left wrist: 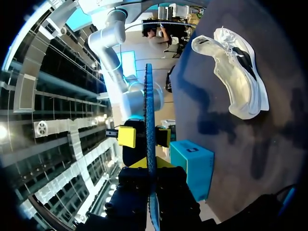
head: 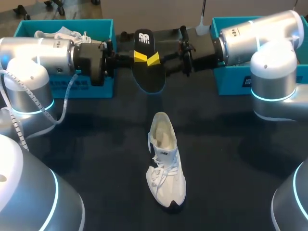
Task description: Take the shoe out of the shoebox, open the shoe tongue, remove and reinsert the insole, then place the shoe into the shoebox
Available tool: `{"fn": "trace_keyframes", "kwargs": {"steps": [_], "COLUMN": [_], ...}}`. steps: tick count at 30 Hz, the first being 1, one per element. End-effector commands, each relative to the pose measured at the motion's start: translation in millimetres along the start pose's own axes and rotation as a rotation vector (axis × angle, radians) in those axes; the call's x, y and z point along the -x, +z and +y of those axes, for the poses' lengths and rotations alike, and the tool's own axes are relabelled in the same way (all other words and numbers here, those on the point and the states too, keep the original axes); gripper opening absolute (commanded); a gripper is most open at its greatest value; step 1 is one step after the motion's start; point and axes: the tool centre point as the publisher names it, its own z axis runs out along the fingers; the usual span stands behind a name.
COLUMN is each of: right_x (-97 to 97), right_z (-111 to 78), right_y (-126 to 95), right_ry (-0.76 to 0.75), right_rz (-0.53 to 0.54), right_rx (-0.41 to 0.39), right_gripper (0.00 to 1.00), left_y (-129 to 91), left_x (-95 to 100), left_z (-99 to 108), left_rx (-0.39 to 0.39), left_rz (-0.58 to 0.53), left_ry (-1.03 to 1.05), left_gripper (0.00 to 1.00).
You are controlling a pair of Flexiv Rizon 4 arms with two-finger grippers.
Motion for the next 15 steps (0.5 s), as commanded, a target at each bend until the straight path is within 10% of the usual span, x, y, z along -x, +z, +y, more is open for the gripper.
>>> {"fn": "trace_keyframes", "kwargs": {"steps": [1, 15], "right_x": [2.7, 6.0], "right_z": [-0.5, -3.8], "right_y": [2.4, 0.6], "right_ry": [0.007, 0.037], "right_rz": [0.002, 0.018], "right_rx": [0.002, 0.006], "right_gripper": [0.36, 0.35], "left_y": [0.9, 0.9], "left_x": [-1.0, -1.0], "left_z": [0.2, 0.2], "left_rx": [0.001, 0.001], "left_rz": [-0.002, -0.002], "left_ry": [0.002, 0.002], "left_gripper": [0.00, 0.00]}}
